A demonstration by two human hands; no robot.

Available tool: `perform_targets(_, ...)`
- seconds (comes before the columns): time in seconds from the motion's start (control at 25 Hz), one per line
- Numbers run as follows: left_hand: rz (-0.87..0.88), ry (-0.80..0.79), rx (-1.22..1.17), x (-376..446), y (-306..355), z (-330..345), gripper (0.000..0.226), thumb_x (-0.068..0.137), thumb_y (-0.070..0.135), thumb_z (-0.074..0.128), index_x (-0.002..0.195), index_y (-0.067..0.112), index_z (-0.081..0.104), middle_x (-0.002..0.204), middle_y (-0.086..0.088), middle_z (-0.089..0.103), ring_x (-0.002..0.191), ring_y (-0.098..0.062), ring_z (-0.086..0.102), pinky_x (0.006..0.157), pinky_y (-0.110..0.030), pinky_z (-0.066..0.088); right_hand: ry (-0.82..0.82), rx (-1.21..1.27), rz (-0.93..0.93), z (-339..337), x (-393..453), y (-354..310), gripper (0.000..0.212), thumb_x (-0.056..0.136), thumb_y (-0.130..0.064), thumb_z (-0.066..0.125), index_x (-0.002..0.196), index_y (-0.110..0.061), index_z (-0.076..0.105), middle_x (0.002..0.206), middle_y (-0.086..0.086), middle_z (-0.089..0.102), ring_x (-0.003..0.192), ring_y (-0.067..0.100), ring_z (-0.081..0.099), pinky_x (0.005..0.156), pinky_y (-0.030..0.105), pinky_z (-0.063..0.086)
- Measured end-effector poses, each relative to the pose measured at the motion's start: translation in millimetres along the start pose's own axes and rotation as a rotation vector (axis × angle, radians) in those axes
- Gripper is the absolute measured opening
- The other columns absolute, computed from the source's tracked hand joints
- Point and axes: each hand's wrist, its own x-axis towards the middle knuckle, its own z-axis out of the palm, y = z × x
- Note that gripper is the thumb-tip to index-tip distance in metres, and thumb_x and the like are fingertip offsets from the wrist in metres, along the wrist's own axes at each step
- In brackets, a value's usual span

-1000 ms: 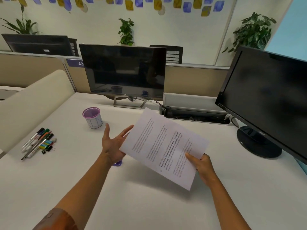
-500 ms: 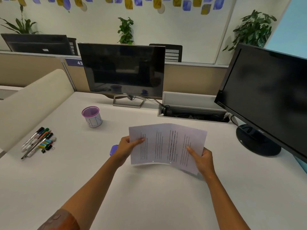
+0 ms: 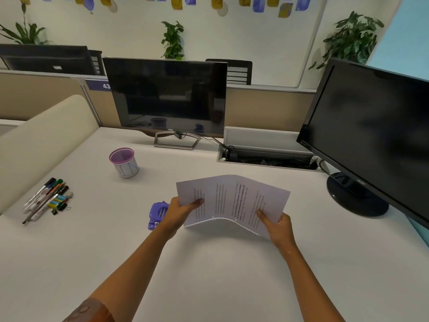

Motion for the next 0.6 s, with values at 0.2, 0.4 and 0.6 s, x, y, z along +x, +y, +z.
perform_targets(0.2,-0.001,-0.015,0.002,5.1,-2.7,-2.5,0.024,0.085,0.025,0.077,0.108,0.027,0.069,0.100,0.001,0.076,0.098,-0.027,0.069,0.074,-0.029,0.060,-0.005,0.013,0.022,-3.2,2.1,5.2,0.031,0.085,-0.025,0.076,0.113,-0.019,0.067,0.102,-0.007,0.073,0.094,0.012,0.070,0.067,0.015,0.058)
perform_targets(0.4,-0.023,-0.014,0.037,2.6,-18.5,-1.9,0.027,0.087,0.021,0.075,0.111,0.028,0.066,0.107,0.000,0.074,0.101,-0.023,0.068,0.075,-0.026,0.059,-0.032,-0.020,0.048,-3.2,-3.2,18.3,0.023,0.087,-0.021,0.075,0.107,-0.025,0.065,0.099,-0.013,0.071,0.093,0.005,0.067,0.064,0.008,0.054)
perform_targets(0.6,-0.052,-0.004,0.164,12.3,-6.9,-4.7,0.017,0.087,0.036,0.073,0.102,0.030,0.069,0.091,0.008,0.077,0.085,-0.022,0.073,0.061,-0.022,0.058,-0.022,-0.074,0.096,-7.4,2.7,20.2,0.018,0.094,-0.029,0.067,0.111,-0.023,0.066,0.106,-0.005,0.074,0.095,0.013,0.071,0.070,0.018,0.057)
